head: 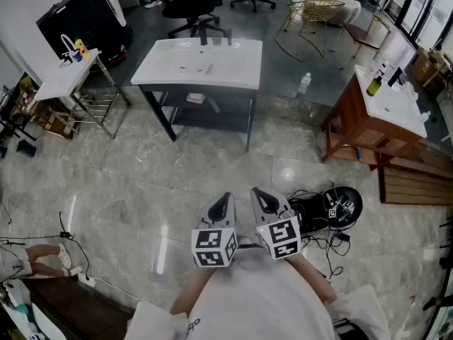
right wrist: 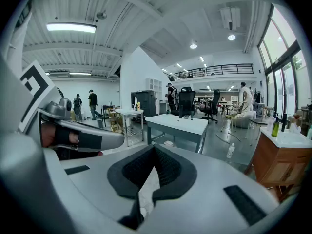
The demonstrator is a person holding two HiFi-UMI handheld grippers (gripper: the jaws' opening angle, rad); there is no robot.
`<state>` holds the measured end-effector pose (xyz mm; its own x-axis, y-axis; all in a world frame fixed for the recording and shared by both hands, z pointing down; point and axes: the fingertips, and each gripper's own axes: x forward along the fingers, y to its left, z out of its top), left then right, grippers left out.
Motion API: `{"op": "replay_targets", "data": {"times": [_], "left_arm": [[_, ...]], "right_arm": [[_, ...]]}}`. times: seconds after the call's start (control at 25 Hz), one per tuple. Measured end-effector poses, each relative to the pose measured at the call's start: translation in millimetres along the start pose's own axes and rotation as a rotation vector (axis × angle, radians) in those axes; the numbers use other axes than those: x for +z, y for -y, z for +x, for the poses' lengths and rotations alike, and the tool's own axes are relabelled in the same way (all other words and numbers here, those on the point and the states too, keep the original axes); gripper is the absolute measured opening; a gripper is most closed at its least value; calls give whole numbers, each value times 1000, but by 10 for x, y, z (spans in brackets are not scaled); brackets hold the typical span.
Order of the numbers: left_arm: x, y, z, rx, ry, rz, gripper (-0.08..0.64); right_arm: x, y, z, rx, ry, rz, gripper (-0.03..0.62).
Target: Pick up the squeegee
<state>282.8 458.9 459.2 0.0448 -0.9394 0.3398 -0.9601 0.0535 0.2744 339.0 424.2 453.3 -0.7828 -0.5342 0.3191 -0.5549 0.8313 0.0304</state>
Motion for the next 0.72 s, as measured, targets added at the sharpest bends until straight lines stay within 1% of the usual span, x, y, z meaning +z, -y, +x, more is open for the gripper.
{"op": "replay_targets", "data": {"times": [0.16, 0.48, 0.72], "left_arm": [[-3, 42, 26, -10, -1, 5, 27], [28, 171, 205, -54, -17, 14, 26], [1, 150, 338, -73, -28, 13, 27]], "right_arm": [[-12, 9, -14, 16, 8, 56, 26], [-16, 175, -28, -14, 0, 67, 26], [-61, 210, 58, -18, -8, 63, 26]]}}
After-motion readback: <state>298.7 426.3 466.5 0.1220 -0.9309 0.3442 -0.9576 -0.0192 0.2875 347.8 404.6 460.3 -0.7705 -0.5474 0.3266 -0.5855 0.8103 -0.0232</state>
